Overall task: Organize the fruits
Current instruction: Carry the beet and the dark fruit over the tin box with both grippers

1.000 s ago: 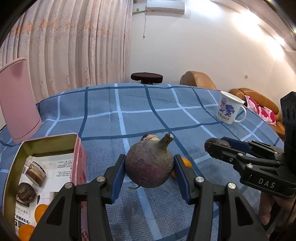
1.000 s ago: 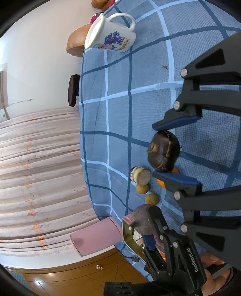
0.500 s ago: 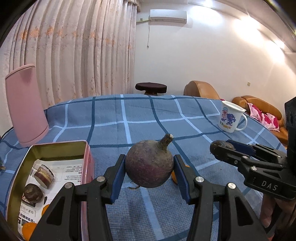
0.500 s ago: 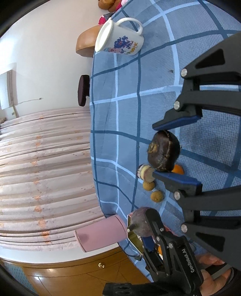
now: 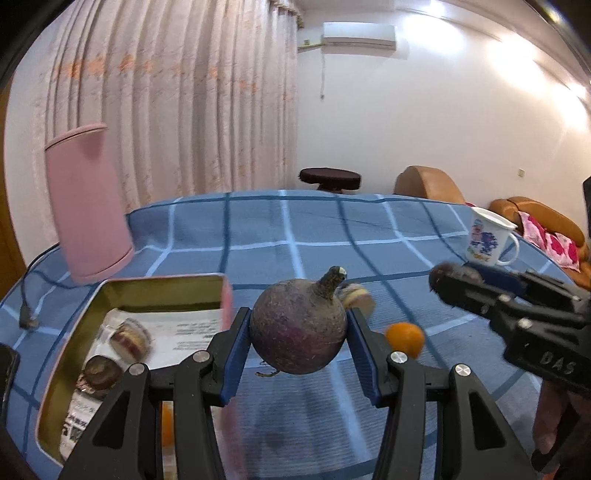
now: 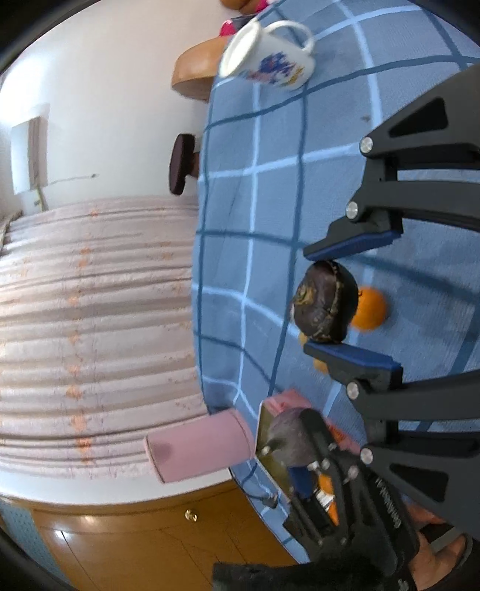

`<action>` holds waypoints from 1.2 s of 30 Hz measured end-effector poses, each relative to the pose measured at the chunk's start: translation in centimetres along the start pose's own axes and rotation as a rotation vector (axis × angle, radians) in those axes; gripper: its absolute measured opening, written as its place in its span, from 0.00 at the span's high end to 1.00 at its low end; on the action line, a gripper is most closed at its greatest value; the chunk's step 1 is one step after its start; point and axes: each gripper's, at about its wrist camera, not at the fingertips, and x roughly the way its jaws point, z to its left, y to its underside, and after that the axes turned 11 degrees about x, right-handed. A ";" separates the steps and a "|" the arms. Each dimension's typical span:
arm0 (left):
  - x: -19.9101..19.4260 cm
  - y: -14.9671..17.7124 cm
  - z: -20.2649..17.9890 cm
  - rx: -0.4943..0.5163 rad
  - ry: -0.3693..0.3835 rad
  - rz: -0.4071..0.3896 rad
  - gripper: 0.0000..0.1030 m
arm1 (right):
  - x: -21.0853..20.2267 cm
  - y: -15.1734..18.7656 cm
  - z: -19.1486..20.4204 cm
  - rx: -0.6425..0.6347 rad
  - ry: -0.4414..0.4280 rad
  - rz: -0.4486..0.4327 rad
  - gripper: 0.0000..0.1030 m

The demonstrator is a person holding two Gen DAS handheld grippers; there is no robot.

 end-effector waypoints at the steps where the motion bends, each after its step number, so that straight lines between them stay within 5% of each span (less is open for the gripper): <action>1: 0.0 0.1 0.5 -0.008 -0.005 0.003 0.49 | 0.1 -0.2 0.4 -0.010 -0.004 -0.002 0.54; 21: -2.1 0.4 4.9 -0.060 -0.110 -0.002 0.49 | 2.3 -2.0 6.4 -0.093 -0.091 -0.006 0.54; 36: -2.7 2.6 11.4 -0.156 -0.198 0.070 0.49 | 6.9 0.0 13.2 -0.161 -0.215 0.114 0.54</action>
